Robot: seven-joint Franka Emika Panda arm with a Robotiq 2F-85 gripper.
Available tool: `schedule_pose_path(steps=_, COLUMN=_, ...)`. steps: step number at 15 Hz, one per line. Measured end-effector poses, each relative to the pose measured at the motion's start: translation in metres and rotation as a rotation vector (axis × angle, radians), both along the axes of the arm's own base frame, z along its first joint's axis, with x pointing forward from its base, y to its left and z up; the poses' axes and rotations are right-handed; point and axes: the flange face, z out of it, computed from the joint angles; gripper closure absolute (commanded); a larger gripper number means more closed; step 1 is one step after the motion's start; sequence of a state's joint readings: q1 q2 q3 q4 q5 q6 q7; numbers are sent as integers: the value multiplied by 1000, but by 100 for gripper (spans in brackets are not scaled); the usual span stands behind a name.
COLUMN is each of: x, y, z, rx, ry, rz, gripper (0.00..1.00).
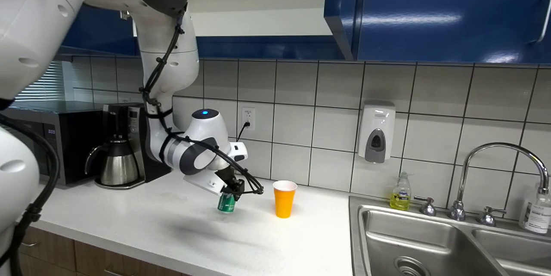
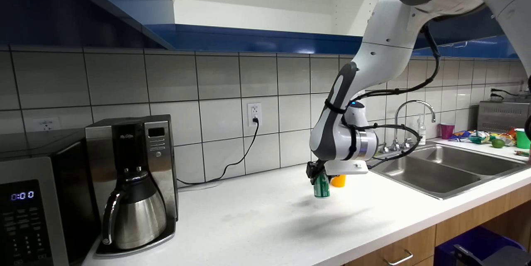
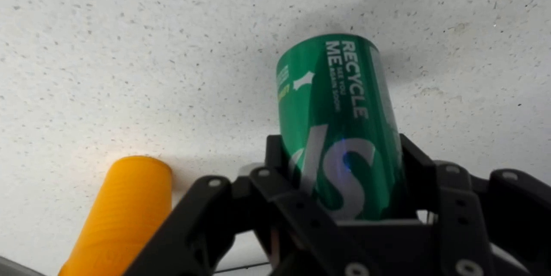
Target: Remove the can from the cabinet
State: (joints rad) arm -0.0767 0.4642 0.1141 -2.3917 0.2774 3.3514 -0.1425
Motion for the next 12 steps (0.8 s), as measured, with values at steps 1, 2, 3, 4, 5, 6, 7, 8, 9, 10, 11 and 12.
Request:
schedule_pose_path(steps=1, x=0, y=1, z=-3, rx=-3, ry=-12, rz=5, gripper=62)
schedule_pose_path(steps=2, x=0, y=2, z=-6, rx=-7, ry=-23, rz=8, gripper=62)
schedule_pose_path(steps=3, x=1, y=3, z=-8, rx=-13, ry=-34, rz=22, gripper=62)
schedule_pose_path(steps=4, x=1, y=3, z=-10, rx=-16, ry=-46, rz=32, gripper=62)
schedule_pose_path(steps=5, x=2, y=3, z=-11, rx=-20, ry=-59, rz=41, gripper=62)
schedule_pose_path(steps=6, x=3, y=3, z=-12, rx=-23, ry=-67, rz=48, gripper=62)
schedule_pose_path(steps=7, x=7, y=1, z=-10, rx=-27, ry=-74, rz=52, gripper=62)
schedule_pose_path(steps=8, x=12, y=-1, z=-7, rx=-29, ry=-85, rz=54, gripper=62)
schedule_pose_path(steps=9, x=16, y=-2, z=-3, rx=-32, ry=-97, rz=55, gripper=62)
schedule_pose_path(steps=10, x=20, y=-3, z=0, rx=-33, ry=-107, rz=55, gripper=62)
schedule_pose_path(steps=11, x=24, y=-4, z=3, rx=-33, ry=-116, rz=55, gripper=62)
schedule_pose_path(steps=12, x=27, y=-4, z=5, rx=-33, ry=-122, rz=55, gripper=62)
